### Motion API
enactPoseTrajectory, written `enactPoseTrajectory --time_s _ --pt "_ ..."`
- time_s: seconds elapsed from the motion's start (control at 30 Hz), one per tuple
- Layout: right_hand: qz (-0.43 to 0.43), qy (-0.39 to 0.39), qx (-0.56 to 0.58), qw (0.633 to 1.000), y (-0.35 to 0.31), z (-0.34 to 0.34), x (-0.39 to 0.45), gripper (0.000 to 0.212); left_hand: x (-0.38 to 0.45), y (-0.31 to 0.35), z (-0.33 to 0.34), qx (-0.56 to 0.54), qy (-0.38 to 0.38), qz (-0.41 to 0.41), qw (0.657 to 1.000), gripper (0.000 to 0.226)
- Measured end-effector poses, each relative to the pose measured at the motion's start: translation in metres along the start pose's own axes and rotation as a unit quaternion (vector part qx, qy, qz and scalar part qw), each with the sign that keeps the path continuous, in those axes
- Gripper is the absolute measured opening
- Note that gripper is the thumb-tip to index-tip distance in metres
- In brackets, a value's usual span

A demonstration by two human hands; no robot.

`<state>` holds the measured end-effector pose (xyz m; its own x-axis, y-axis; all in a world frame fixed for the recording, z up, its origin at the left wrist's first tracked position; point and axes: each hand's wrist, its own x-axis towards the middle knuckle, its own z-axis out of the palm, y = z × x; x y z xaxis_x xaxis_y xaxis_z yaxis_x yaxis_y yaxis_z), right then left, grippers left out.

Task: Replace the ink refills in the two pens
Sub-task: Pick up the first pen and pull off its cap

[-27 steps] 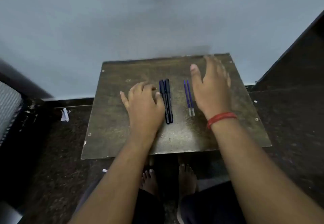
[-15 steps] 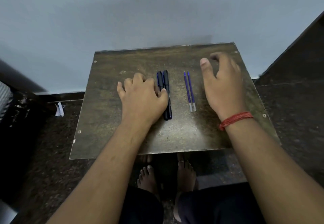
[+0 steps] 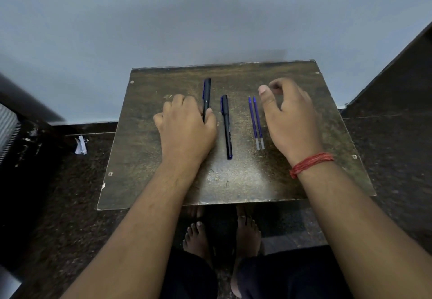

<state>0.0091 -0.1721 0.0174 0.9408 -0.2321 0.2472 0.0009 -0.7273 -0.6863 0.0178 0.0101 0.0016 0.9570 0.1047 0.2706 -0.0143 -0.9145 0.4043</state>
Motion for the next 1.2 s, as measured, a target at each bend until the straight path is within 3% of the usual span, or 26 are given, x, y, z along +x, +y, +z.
enactPoseTrajectory --time_s 0.13,0.2,0.3,0.4,0.5,0.67,0.83,0.93,0.97,1.03,1.07,1.13,1.2 --pt "0.026 0.018 0.062 0.998 -0.002 0.003 0.000 0.027 -0.006 0.020 -0.003 -0.142 0.024 0.061 0.988 0.018" --pt "0.067 -0.001 0.157 0.985 -0.004 0.005 0.000 0.028 -0.012 0.030 -0.002 -0.168 0.007 0.097 0.981 0.013" --pt "0.136 -0.038 0.335 0.932 -0.009 0.006 -0.001 0.023 -0.017 0.036 -0.001 -0.189 -0.001 0.123 0.974 0.005" --pt "0.168 -0.046 0.420 0.891 -0.011 0.007 -0.003 0.018 -0.018 0.038 -0.001 -0.194 -0.001 0.137 0.971 0.007" --pt "0.193 -0.050 0.468 0.861 -0.010 0.007 -0.003 0.020 -0.020 0.038 -0.001 -0.186 -0.015 0.154 0.970 0.009" --pt "0.218 -0.036 0.493 0.842 -0.010 0.004 -0.002 0.023 -0.023 0.043 0.001 -0.197 -0.033 0.143 0.969 0.014" --pt "0.260 -0.024 0.562 0.785 -0.013 0.006 0.000 0.024 -0.022 0.053 0.004 -0.235 -0.060 0.110 0.964 0.018" --pt "0.289 0.077 0.604 0.739 -0.004 -0.007 0.020 0.031 -0.024 0.051 0.003 -0.223 -0.069 0.113 0.966 0.025" --pt "0.293 0.127 0.591 0.741 0.005 -0.016 0.029 0.032 -0.024 0.048 0.003 -0.220 -0.072 0.113 0.966 0.028" --pt "0.274 0.182 0.495 0.804 0.024 -0.033 0.034 0.031 -0.021 0.041 0.003 -0.235 -0.065 0.092 0.965 0.024" --pt "0.260 0.165 0.427 0.850 0.030 -0.036 0.031 0.029 -0.018 0.038 0.004 -0.251 -0.052 0.074 0.964 0.021" --pt "0.217 0.056 0.268 0.937 0.033 -0.029 0.022 0.022 -0.013 0.035 0.005 -0.282 -0.018 0.045 0.958 0.020" --pt "0.160 -0.031 0.114 0.980 0.032 -0.020 0.019 0.018 -0.013 0.035 0.007 -0.292 -0.002 0.031 0.956 0.018"
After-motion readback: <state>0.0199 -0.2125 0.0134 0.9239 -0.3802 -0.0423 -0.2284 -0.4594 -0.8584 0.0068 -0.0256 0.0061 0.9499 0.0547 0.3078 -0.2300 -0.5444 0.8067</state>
